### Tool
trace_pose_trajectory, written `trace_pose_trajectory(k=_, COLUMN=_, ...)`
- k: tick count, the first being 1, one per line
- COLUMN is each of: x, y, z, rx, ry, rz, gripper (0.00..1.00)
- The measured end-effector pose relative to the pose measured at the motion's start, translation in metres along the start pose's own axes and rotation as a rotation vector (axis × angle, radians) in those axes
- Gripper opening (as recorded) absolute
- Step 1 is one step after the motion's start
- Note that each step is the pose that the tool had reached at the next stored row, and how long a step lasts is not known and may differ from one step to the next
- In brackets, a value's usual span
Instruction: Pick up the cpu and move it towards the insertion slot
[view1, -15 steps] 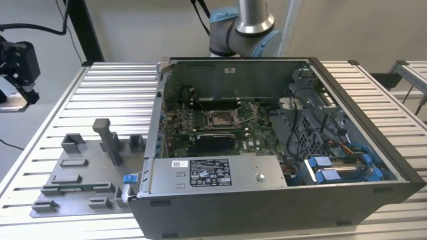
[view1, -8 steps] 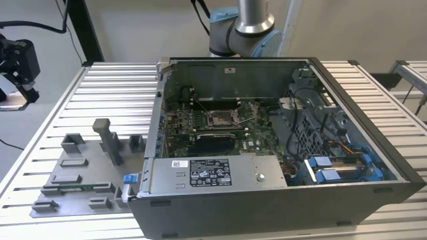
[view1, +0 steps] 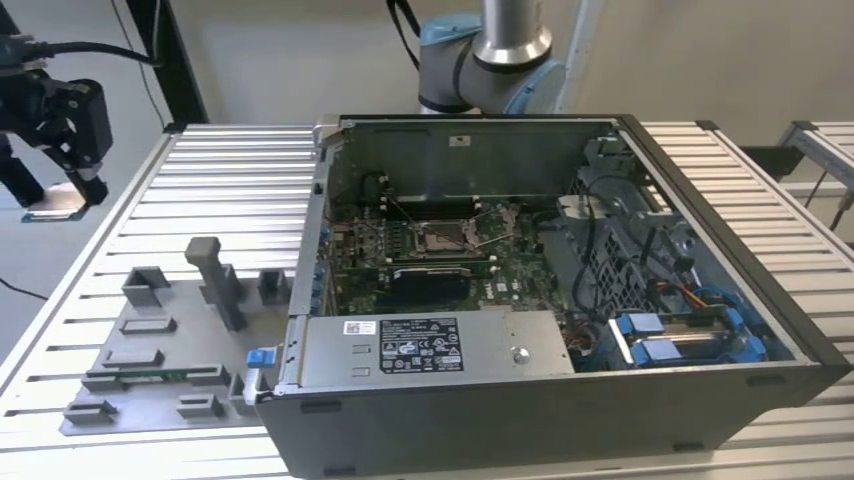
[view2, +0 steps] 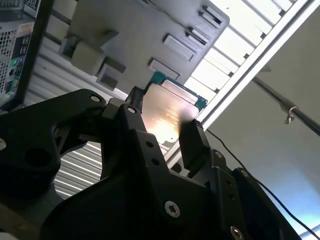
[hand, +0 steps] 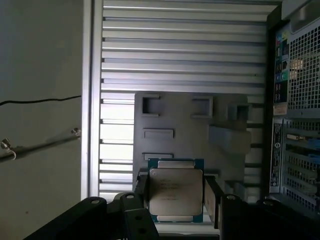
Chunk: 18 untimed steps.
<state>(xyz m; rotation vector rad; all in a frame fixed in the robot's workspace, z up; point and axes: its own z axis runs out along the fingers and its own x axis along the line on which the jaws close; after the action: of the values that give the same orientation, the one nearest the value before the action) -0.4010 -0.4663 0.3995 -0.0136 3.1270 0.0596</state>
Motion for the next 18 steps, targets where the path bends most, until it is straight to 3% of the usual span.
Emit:
trace_pose_trajectory(k=7, x=-0.0312, y=-0.0003, z=0.0005, rx=0.0000, ry=0.0001, rz=0.000, gripper=0.00)
trace_pose_trajectory(k=9, x=-0.0494, y=-0.0004, z=0.0007, rx=0.0000, ry=0.0001, rz=0.000, gripper=0.00)
trace_pose_trajectory(k=18, x=-0.0899, y=-0.0008, z=0.0013, rx=0.0000, ry=0.0002, rz=0.000, gripper=0.00)
